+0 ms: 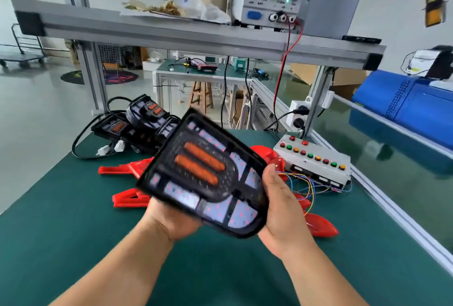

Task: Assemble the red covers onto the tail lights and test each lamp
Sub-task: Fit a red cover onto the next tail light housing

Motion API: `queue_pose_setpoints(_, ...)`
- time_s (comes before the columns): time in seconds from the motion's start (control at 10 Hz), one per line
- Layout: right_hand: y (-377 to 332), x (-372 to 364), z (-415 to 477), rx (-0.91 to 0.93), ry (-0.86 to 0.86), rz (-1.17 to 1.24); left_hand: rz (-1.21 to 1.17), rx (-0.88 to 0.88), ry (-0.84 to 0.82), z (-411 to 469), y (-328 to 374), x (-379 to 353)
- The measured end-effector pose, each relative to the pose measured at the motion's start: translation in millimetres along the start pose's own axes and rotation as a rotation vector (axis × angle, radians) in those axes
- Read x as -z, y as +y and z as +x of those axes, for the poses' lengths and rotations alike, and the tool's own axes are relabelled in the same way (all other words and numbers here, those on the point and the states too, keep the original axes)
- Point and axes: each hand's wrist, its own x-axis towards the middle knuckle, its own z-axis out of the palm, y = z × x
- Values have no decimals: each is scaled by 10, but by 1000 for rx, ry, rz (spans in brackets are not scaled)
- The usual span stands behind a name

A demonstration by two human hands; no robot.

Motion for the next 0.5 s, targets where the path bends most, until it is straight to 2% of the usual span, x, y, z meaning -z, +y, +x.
queue_pose_setpoints(0.1, 72, 196, 60, -73, -101, -176, 168, 108, 344, 100, 395, 178)
queue_pose_setpoints(0.2, 107, 347, 44, -150, -48, -455, 120, 183, 397, 87, 471, 224)
queue_pose_setpoints(0.3, 150, 447, 59, -215, -15, -760, 97, 53, 593, 133, 335, 293)
queue_pose_setpoints(0.4, 156, 469, 108, -285, 2, -845, -26, -77, 753, 154, 243, 372)
queue_pose_setpoints(0.5, 150, 505, 191, -258, 11, -983, -67, -142, 795, 101, 380, 439)
